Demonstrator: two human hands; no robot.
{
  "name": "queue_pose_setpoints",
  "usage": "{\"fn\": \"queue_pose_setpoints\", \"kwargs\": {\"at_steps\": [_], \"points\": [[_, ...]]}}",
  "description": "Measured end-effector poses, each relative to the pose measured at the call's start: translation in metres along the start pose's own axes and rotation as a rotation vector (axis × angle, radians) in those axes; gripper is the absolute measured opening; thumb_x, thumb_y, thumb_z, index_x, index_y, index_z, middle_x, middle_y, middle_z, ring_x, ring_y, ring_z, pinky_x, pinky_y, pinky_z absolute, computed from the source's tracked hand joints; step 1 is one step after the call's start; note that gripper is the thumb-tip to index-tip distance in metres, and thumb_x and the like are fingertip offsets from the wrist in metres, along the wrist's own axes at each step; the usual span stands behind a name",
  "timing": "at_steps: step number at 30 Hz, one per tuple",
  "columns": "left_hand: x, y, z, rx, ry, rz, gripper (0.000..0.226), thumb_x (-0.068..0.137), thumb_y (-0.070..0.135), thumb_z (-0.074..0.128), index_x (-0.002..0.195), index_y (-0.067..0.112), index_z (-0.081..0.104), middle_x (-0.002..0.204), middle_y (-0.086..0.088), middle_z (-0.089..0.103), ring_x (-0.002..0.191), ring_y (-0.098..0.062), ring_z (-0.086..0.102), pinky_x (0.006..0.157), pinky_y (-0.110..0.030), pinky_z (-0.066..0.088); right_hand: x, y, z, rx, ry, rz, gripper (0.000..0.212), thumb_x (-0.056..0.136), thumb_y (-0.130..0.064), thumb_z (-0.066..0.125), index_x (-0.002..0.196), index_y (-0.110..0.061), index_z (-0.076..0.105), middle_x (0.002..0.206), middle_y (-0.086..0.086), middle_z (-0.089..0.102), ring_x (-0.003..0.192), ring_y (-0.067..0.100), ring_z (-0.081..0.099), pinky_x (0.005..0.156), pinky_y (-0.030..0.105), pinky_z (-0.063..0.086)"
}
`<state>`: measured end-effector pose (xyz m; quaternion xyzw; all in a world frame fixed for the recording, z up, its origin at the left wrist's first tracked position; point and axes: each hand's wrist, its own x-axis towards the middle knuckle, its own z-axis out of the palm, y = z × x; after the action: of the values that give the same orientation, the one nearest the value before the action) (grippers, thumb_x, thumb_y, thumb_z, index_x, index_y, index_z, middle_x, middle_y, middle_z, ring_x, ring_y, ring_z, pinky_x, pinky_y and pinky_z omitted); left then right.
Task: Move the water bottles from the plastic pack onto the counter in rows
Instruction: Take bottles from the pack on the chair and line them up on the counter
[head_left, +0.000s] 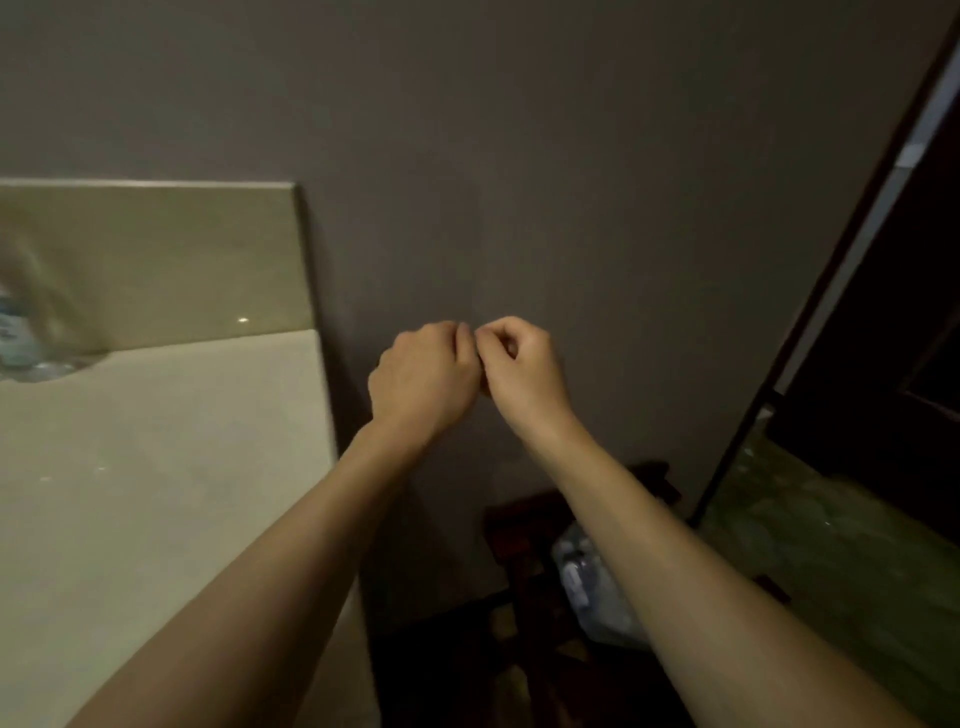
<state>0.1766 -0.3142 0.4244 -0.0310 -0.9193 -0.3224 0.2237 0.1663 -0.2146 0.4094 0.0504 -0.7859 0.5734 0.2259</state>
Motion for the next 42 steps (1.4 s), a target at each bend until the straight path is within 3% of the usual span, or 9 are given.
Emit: {"fn": "queue_pose_setpoints", "kwargs": {"at_steps": [8,13,18,22,27,30,34,38,42], "points": [[-0.025,0.096,0.106,0.004,-0.269,0.025,0.043,0.099,0.040,0.035,0.103,0.016,0.070,0.112,-0.016,0.070,0.105,-0.042,0.063,0.074,-0.037,0.040,0.000,0.076,-0.125,-0.121,0.138,0.163,0.021,0.090,-0.016,0.056,0.072,-0.024,0.061,0.069,-0.007,0.065,0.074,0.016,0.064,0.065,0.029,0.049],[-0.034,0.129,0.181,-0.007,-0.426,0.049,0.048,0.101,0.041,0.031,0.109,0.012,0.069,0.116,-0.018,0.069,0.107,-0.042,0.063,0.082,-0.040,0.048,0.004,0.129,-0.178,-0.253,0.160,0.235,0.019,0.095,-0.013,0.049,0.083,-0.020,0.062,0.084,0.002,0.067,0.088,0.024,0.065,0.080,0.035,0.050],[-0.020,0.145,0.262,-0.011,-0.585,0.046,0.043,0.099,0.038,0.035,0.108,0.013,0.068,0.114,-0.016,0.069,0.104,-0.038,0.064,0.077,-0.037,0.044,0.023,0.198,-0.221,-0.349,0.162,0.368,0.018,0.094,-0.015,0.051,0.086,-0.011,0.067,0.080,0.003,0.065,0.079,0.018,0.061,0.067,0.026,0.042],[0.002,0.125,0.329,-0.020,-0.699,-0.009,0.040,0.099,0.038,0.038,0.103,0.013,0.069,0.109,-0.015,0.070,0.098,-0.036,0.066,0.083,-0.040,0.054,0.049,0.260,-0.234,-0.334,0.050,0.529,0.016,0.095,-0.015,0.053,0.082,-0.014,0.061,0.082,0.015,0.067,0.079,0.033,0.064,0.077,0.046,0.054],[0.019,0.070,0.397,0.007,-0.843,-0.187,0.035,0.098,0.038,0.041,0.092,0.015,0.066,0.105,-0.012,0.070,0.094,-0.034,0.067,0.080,-0.038,0.054,0.075,0.337,-0.240,-0.318,-0.099,0.748,0.019,0.098,-0.021,0.050,0.081,-0.022,0.058,0.075,0.002,0.064,0.060,0.007,0.063,0.054,0.021,0.050],[0.017,0.037,0.429,0.020,-0.913,-0.313,0.035,0.098,0.036,0.042,0.087,0.011,0.063,0.101,-0.012,0.070,0.089,-0.031,0.067,0.075,-0.035,0.053,0.080,0.380,-0.235,-0.319,-0.185,0.847,0.022,0.098,-0.014,0.048,0.082,-0.005,0.059,0.071,0.011,0.058,0.059,0.015,0.057,0.051,0.020,0.047],[0.000,0.003,0.459,-0.022,-0.989,-0.487,0.036,0.099,0.031,0.043,0.069,0.013,0.054,0.093,-0.017,0.069,0.086,-0.033,0.069,0.066,-0.033,0.051,0.070,0.433,-0.220,-0.303,-0.313,1.033,0.022,0.098,-0.015,0.052,0.077,-0.020,0.057,0.074,0.004,0.061,0.065,0.014,0.060,0.057,0.022,0.049],[-0.012,-0.027,0.487,-0.007,-1.061,-0.632,0.030,0.098,0.021,0.044,0.097,0.002,0.067,0.102,-0.019,0.070,0.095,-0.035,0.068,0.071,-0.037,0.053,0.061,0.481,-0.209,-0.451,-0.523,1.109,0.022,0.095,-0.017,0.048,0.087,-0.004,0.065,0.080,0.010,0.060,0.074,0.019,0.057,0.068,0.031,0.044],[-0.022,-0.050,0.518,0.015,-1.046,-0.708,0.027,0.099,0.017,0.046,0.099,0.002,0.068,0.104,-0.020,0.071,0.095,-0.035,0.069,0.075,-0.037,0.054,0.063,0.519,-0.195,-0.494,-0.654,1.140,0.024,0.097,-0.016,0.043,0.093,-0.004,0.063,0.084,0.009,0.059,0.080,0.020,0.056,0.068,0.028,0.041]]}}
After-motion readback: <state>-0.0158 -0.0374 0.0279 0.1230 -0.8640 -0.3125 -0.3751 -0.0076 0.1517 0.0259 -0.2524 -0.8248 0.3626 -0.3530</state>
